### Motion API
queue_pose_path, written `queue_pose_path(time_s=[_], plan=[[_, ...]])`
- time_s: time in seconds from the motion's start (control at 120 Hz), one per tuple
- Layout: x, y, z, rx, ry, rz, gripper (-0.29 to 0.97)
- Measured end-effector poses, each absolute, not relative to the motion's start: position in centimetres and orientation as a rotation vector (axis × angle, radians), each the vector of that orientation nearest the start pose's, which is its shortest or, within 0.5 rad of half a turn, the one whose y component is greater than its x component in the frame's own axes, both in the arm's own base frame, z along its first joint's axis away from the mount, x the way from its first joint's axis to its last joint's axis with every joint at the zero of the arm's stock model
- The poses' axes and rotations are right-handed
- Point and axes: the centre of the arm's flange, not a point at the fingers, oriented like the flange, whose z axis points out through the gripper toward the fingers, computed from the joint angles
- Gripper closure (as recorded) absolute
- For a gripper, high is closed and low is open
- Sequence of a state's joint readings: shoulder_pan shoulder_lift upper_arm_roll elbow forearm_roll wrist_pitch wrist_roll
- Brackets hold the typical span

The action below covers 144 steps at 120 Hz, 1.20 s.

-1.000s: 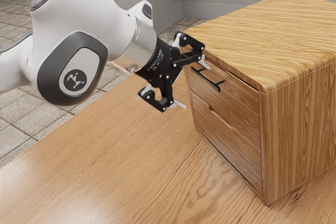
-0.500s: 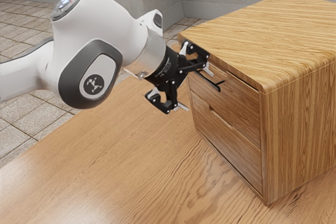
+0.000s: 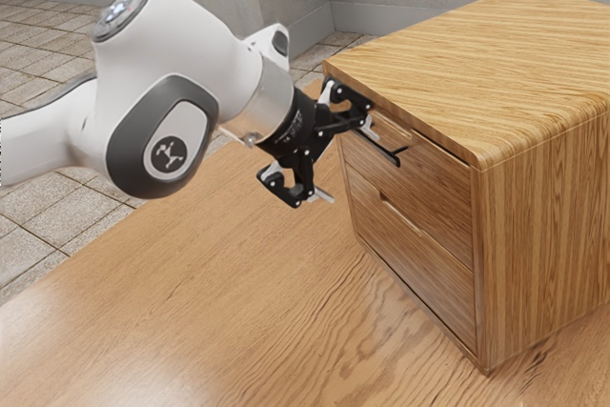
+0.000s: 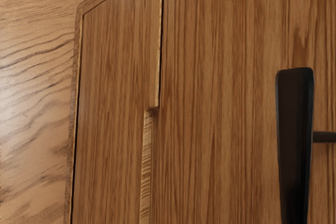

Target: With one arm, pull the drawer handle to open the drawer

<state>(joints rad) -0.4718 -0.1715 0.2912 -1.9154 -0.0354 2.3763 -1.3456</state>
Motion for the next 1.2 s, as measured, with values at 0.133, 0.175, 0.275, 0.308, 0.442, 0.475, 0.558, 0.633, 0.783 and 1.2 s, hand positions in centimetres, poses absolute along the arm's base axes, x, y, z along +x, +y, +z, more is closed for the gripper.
queue_pose_path(time_s=[0.133, 0.175, 0.275, 0.308, 0.442, 0.475, 0.558, 0.633, 0.783, 1.2], plan=[[55.3, -9.0, 62.8, -2.937, -1.985, -0.716, 0.01], [55.3, -9.0, 62.8, -2.938, -1.983, -0.716, 0.01], [55.3, -9.0, 62.8, -2.94, -1.978, -0.716, 0.01], [55.2, -8.9, 62.9, -2.941, -1.978, -0.716, 0.01], [54.2, -8.3, 63.2, -2.948, -1.983, -0.71, 0.01], [54.0, -8.2, 63.2, -2.949, -1.985, -0.708, 0.01], [53.7, -7.9, 63.0, -2.947, -1.987, -0.699, 0.01], [53.4, -7.5, 62.9, -2.944, -1.991, -0.693, 0.01], [52.4, -7.0, 62.9, -2.949, -2.0, -0.682, 0.01], [48.8, -5.6, 63.2, -2.981, -2.009, -0.664, 0.01]])
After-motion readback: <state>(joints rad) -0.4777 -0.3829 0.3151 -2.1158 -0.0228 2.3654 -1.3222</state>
